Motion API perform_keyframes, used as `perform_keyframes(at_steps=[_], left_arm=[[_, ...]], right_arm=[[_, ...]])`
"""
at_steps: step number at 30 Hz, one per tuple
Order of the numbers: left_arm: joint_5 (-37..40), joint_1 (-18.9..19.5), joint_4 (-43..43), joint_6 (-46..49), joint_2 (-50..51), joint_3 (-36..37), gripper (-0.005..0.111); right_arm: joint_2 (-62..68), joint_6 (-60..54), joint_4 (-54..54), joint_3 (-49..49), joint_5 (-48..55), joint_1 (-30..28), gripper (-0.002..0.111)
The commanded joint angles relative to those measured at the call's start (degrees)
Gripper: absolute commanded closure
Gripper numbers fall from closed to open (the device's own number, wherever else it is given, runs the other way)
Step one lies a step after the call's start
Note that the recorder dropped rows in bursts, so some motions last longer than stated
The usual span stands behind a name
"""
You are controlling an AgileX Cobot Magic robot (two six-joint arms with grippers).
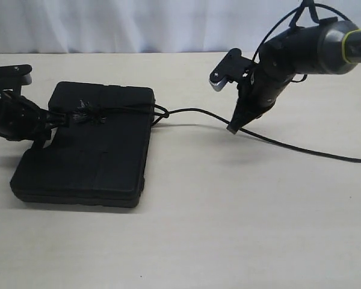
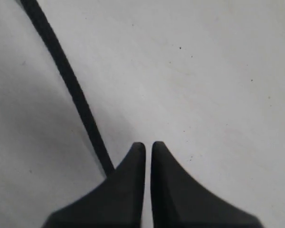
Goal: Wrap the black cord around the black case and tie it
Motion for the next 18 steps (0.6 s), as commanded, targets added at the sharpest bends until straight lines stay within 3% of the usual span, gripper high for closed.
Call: perform_keyframes(at_steps=[1,7,18], left_arm=[[-2.43,0.2,-5.27,-1.21,-0.27,-0.36,0.107],[-3.35,-0.75,-9.26,-1.21,-0.27,-0.36,0.105],[-8.16,-10.01,-11.83,-1.21,-0.27,-2.78,0.072]], right_arm=[[-0.61,5.56,-0.15,0.21,0.1,-0.56,0.103],[-2.3,9.19,-0.15,0.09,1.21,-0.43,0.103],[-13.35,12.14,0.13,0.09,8.55,-0.43,0.103]])
